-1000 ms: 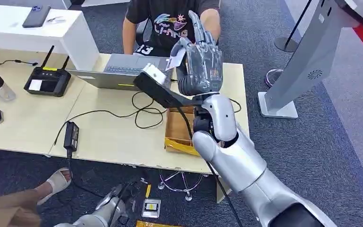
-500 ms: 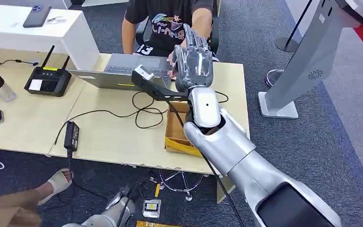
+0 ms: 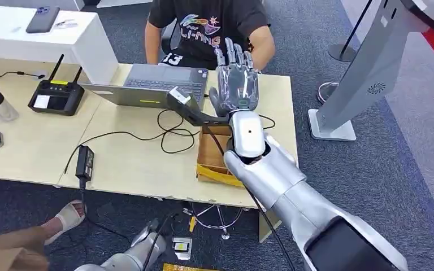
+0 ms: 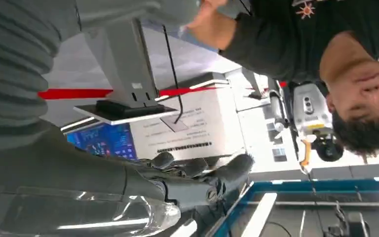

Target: Pass the card to the sensor for recognition and then transmit it.

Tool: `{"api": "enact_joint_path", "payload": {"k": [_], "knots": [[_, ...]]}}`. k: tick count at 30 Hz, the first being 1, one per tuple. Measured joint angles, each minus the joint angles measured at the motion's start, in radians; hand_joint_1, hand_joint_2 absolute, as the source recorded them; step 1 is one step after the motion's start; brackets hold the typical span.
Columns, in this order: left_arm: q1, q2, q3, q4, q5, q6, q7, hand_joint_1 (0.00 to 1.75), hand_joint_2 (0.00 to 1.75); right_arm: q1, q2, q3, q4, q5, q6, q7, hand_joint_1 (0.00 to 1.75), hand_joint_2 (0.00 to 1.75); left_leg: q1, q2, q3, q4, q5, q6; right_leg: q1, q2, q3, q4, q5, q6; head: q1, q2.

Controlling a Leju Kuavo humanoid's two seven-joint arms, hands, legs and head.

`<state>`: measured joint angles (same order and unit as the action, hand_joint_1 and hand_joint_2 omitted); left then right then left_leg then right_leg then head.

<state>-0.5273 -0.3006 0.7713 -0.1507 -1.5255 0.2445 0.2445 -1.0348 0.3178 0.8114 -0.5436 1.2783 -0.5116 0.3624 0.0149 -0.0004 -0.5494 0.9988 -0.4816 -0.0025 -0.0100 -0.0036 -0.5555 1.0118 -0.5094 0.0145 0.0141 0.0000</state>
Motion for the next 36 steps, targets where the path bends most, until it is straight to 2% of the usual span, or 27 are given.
{"api": "enact_joint_path", "payload": {"k": [3, 8, 14, 18, 26, 30, 36], "knots": [[-0.001, 0.009, 0.0, -0.002, 0.0, -0.019, -0.015, 0.0, 1.75, 0.0, -0.005, 0.003, 0.001, 0.025, -0.026, -0.024, 0.0, 1.75, 0.0, 0.0, 0.0, 0.0, 0.0, 0.0, 0.0, 0.0, 0.0, 0.0, 0.0, 0.0, 0.0, 0.0], [-0.002, 0.025, -0.005, -0.003, 0.0, -0.046, -0.04, 0.0, 1.75, 0.02, -0.02, -0.004, -0.021, 0.061, -0.026, -0.056, 0.0, 1.75, 0.0, 0.0, 0.0, 0.0, 0.0, 0.0, 0.0, 0.0, 0.0, 0.0, 0.0, 0.0, 0.0, 0.0], [0.001, 0.045, -0.027, -0.003, 0.0, -0.06, -0.079, 0.0, 1.75, 0.117, -0.072, -0.057, -0.17, 0.082, 0.021, -0.084, 0.0, 1.75, 0.0, 0.0, 0.001, 0.0, 0.0, 0.0, 0.0, 0.0, 0.0, 0.0, 0.0, 0.0, 0.0, 0.0], [0.011, 0.055, -0.052, -0.003, 0.0, -0.069, -0.106, 0.0, 1.75, 0.225, -0.14, -0.11, -0.343, 0.058, 0.043, -0.081, 0.0, 1.75, 0.0, 0.0, 0.001, 0.0, 0.0, 0.0, 0.0, 0.0, 0.0, 0.0, 0.0, 0.0, 0.0, 0.0], [0.029, 0.074, -0.1, -0.004, 0.0, -0.087, -0.137, 0.0, 1.75, 0.448, -0.304, -0.233, -0.689, -0.016, 0.031, -0.066, 0.0, 1.75, -0.001, 0.0, 0.001, 0.001, 0.0, 0.0, -0.001, 0.0, 0.0, -0.001, 0.0, 0.0, 0.0, 0.0], [0.037, 0.087, -0.121, -0.012, 0.003, -0.088, -0.162, 0.0, 1.75, 0.544, -0.389, -0.277, -0.825, -0.053, -0.005, -0.034, 0.0, 1.75, 0.0, 0.002, 0.001, 0.0, 0.0, 0.0, -0.001, 0.0, 0.0, -0.001, 0.0, 0.0, 0.0, 0.0], [0.06, 0.105, -0.153, -0.031, 0.031, -0.085, -0.206, 0.0, 1.75, 0.672, -0.508, -0.321, -0.963, -0.153, -0.104, 0.014, 0.0, 1.75, -0.001, 0.002, 0.0, 0.0, -0.001, 0.0, -0.001, 0.0, 0.0, -0.001, 0.0, 0.0, 0.0, 0.0]]}}
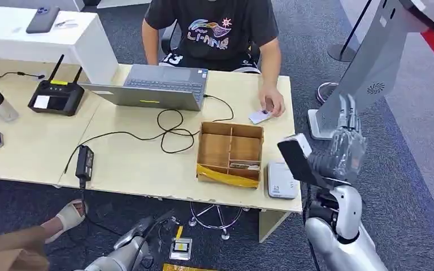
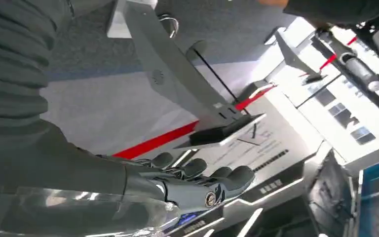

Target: Pass the card to the sensor for recognition and then transmit it.

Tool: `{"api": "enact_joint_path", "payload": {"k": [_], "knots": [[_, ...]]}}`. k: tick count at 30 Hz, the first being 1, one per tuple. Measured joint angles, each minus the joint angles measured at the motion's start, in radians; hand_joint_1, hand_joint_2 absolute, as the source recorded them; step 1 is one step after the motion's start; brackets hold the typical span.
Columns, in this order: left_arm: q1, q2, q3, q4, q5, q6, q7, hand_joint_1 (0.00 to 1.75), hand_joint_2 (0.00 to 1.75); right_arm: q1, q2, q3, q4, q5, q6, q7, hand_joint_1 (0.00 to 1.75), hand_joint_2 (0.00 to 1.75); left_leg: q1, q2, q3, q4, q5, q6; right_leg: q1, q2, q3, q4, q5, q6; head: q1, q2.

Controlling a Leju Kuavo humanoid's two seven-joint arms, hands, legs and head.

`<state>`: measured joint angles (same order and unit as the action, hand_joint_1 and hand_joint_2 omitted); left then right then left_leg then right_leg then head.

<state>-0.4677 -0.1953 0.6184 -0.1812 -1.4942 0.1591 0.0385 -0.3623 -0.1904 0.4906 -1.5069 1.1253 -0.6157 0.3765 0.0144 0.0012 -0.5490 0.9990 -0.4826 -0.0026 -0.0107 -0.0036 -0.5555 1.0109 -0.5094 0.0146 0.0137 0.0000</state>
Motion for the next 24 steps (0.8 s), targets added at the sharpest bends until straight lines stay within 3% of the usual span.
{"api": "enact_joint_path", "payload": {"k": [4, 10, 17, 24], "knots": [[0.022, 0.014, -0.026, -0.016, 0.035, 0.003, -0.01, 0.0, 1.75, 0.071, -0.06, -0.01, -0.046, -0.057, -0.041, 0.008, 0.0, 1.75, 0.0, 0.0, 0.0, 0.0, 0.0, 0.0, 0.0, 0.0, 0.0, 0.0, 0.0, 0.0, 0.0, 0.0], [0.044, 0.031, -0.082, -0.041, 0.113, -0.002, -0.011, 0.0, 1.75, 0.122, -0.099, -0.01, -0.073, -0.158, -0.074, -0.022, 0.0, 1.75, 0.0, 0.0, 0.0, 0.0, 0.0, 0.0, 0.0, 0.0, 0.0, 0.0, 0.0, 0.0, 0.0, 0.0], [0.084, 0.05, -0.162, -0.091, 0.222, -0.016, -0.005, 0.0, 1.75, 0.168, -0.096, -0.008, -0.075, -0.217, -0.077, -0.11, 0.0, 1.75, 0.0, 0.0, -0.001, 0.0, 0.0, 0.0, 0.0, 0.0, 0.0, 0.0, 0.0, 0.0, 0.0, 0.0], [0.118, 0.065, -0.317, -0.157, 0.482, -0.029, 0.068, 0.0, 1.75, 0.163, -0.063, 0.065, -0.076, -0.187, -0.074, -0.118, 0.0, 1.75, 0.0, -0.001, -0.001, -0.001, 0.0, 0.0, 0.0, -0.001, 0.0, 0.001, 0.0, 0.0, 0.0, 0.0]]}}
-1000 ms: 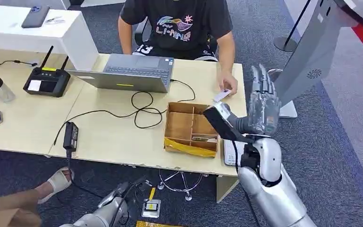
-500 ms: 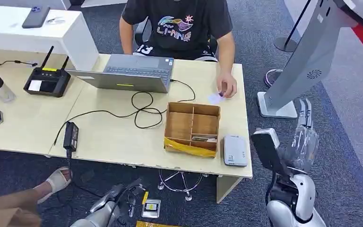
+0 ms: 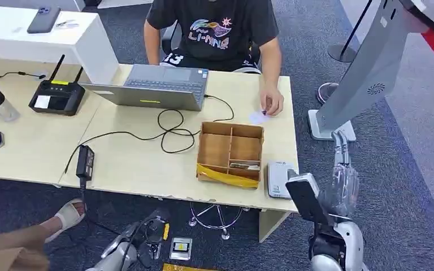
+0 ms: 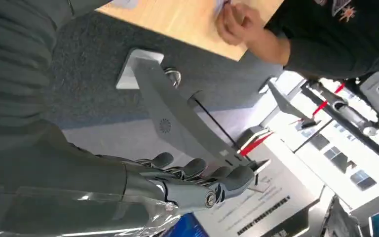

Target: Pass the card to the sensor for recognition and then transmit it.

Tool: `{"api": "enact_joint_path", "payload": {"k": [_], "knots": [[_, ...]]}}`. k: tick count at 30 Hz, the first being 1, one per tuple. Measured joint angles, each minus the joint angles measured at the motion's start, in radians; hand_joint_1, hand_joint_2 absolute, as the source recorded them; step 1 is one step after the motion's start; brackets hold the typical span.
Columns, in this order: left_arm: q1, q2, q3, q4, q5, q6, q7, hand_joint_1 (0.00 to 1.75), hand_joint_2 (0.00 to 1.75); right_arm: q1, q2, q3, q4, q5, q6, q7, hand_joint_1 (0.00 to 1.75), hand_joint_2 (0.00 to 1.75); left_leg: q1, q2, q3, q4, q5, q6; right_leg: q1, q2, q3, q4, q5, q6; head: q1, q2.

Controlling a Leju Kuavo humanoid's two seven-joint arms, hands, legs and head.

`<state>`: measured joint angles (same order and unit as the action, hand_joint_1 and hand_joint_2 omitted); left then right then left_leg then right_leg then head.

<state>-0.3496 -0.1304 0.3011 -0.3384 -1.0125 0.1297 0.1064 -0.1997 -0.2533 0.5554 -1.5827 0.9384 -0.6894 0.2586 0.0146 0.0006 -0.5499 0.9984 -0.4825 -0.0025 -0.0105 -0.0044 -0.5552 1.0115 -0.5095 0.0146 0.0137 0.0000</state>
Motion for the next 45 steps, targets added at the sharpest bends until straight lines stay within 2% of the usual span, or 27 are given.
{"api": "enact_joint_path", "payload": {"k": [4, 8, 15, 20, 27, 30, 39, 45], "knots": [[0.006, 0.014, -0.096, -0.019, 0.131, 0.016, 0.016, 0.0, 1.75, -0.023, 0.028, 0.061, 0.0, 0.043, 0.061, -0.036, 0.0, 1.75, 0.0, 0.0, 0.0, 0.0, 0.0, 0.0, 0.0, 0.0, 0.0, 0.0, 0.0, 0.0, 0.0, 0.0], [0.015, 0.03, -0.173, -0.028, 0.213, 0.03, 0.018, 0.0, 1.75, -0.053, 0.061, 0.127, 0.0, 0.065, 0.136, -0.074, 0.0, 1.75, 0.0, 0.0, 0.0, 0.0, 0.0, 0.0, 0.0, 0.001, 0.0, 0.001, 0.0, 0.0, 0.0, 0.0], [0.029, 0.051, -0.291, -0.042, 0.306, 0.046, 0.036, 0.0, 1.75, -0.102, 0.132, 0.251, 0.026, 0.083, 0.262, -0.141, 0.0, 1.75, 0.0, -0.001, 0.0, 0.0, 0.0, 0.0, 0.0, 0.0, 0.0, 0.001, -0.001, -0.001, 0.0, 0.0], [0.03, 0.062, -0.361, -0.054, 0.333, 0.045, 0.052, 0.0, 1.75, -0.137, 0.171, 0.313, 0.081, 0.098, 0.344, -0.149, 0.0, 1.75, 0.0, -0.001, 0.0, 0.0, 0.0, 0.0, 0.0, -0.001, 0.0, 0.001, -0.001, -0.001, 0.0, 0.0], [0.017, 0.068, -0.443, -0.064, 0.362, 0.036, 0.073, 0.0, 1.75, -0.187, 0.209, 0.353, 0.147, 0.122, 0.421, -0.142, 0.0, 1.75, 0.0, -0.001, 0.0, 0.0, 0.0, 0.0, 0.0, 0.0, 0.0, 0.001, -0.001, -0.001, 0.0, 0.0], [0.008, 0.068, -0.48, -0.064, 0.364, 0.03, 0.08, 0.0, 1.75, -0.207, 0.225, 0.361, 0.183, 0.135, 0.433, -0.127, 0.0, 1.75, 0.0, -0.001, 0.0, 0.0, 0.0, 0.0, 0.0, 0.0, 0.0, 0.001, -0.001, -0.001, 0.0, 0.0], [-0.019, 0.053, -0.583, -0.063, 0.362, -0.026, 0.153, 0.0, 1.75, -0.285, 0.259, 0.363, 0.314, 0.199, 0.496, -0.047, 0.0, 1.75, 0.0, -0.001, 0.0, 0.0, 0.0, 0.0, 0.0, 0.0, 0.0, 0.001, -0.001, -0.001, 0.0, 0.0], [-0.036, 0.041, -0.645, -0.058, 0.364, -0.053, 0.182, 0.0, 1.75, -0.356, 0.277, 0.361, 0.443, 0.237, 0.496, 0.0, 0.0, 1.75, 0.0, -0.001, 0.0, 0.0, 0.0, 0.0, 0.0, 0.0, 0.0, 0.001, 0.0, -0.001, 0.0, 0.0]]}}
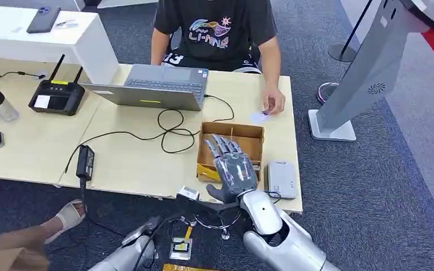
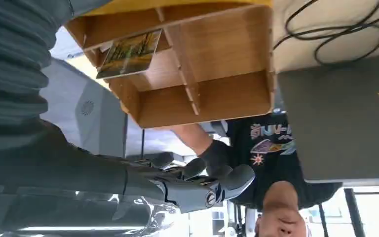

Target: Pass the card to the sensor for recognition and then transmit it.

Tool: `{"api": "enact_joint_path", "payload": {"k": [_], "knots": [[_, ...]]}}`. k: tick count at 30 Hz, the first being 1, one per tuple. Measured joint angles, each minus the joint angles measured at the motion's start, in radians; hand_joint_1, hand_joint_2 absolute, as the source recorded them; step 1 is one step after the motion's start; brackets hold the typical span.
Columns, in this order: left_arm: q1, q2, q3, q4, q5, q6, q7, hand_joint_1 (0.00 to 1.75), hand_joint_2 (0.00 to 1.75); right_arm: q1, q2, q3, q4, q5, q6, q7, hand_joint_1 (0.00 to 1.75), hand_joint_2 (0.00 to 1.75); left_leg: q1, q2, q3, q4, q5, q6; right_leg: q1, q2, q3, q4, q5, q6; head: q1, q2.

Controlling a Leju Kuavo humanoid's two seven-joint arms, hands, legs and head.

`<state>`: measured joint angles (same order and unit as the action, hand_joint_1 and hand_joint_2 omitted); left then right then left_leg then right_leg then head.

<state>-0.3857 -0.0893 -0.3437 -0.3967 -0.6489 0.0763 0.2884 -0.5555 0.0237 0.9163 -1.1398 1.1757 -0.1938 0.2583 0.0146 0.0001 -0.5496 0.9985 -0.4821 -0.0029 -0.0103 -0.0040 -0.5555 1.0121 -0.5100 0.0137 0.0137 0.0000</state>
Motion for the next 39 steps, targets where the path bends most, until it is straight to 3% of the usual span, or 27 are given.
{"api": "enact_joint_path", "payload": {"k": [9, 20, 39], "knots": [[-0.016, 0.0, -0.056, 0.013, 0.019, -0.03, 0.074, 0.0, 1.75, -0.079, 0.027, -0.004, 0.13, 0.017, -0.018, 0.029, 0.0, 1.75, 0.0, 0.0, 0.0, 0.0, 0.0, 0.0, 0.0, 0.0, 0.0, 0.0, 0.0, 0.0, 0.0, 0.0], [-0.064, 0.018, -0.075, 0.046, 0.064, -0.044, 0.049, 0.0, 1.75, -0.115, 0.082, -0.019, 0.266, 0.024, -0.076, 0.011, 0.0, 1.75, 0.0, 0.0, 0.0, 0.0, 0.0, 0.0, 0.0, 0.0, 0.0, 0.0, 0.0, 0.0, 0.0, 0.0], [-0.059, 0.053, -0.081, 0.079, 0.096, -0.008, 0.015, 0.0, 1.75, -0.101, 0.08, -0.081, 0.32, 0.0, -0.105, 0.012, 0.0, 1.75, 0.0, 0.0, 0.0, 0.0, 0.0, 0.0, 0.0, 0.0, 0.0, 0.0, 0.0, 0.0, 0.0, 0.0]]}}
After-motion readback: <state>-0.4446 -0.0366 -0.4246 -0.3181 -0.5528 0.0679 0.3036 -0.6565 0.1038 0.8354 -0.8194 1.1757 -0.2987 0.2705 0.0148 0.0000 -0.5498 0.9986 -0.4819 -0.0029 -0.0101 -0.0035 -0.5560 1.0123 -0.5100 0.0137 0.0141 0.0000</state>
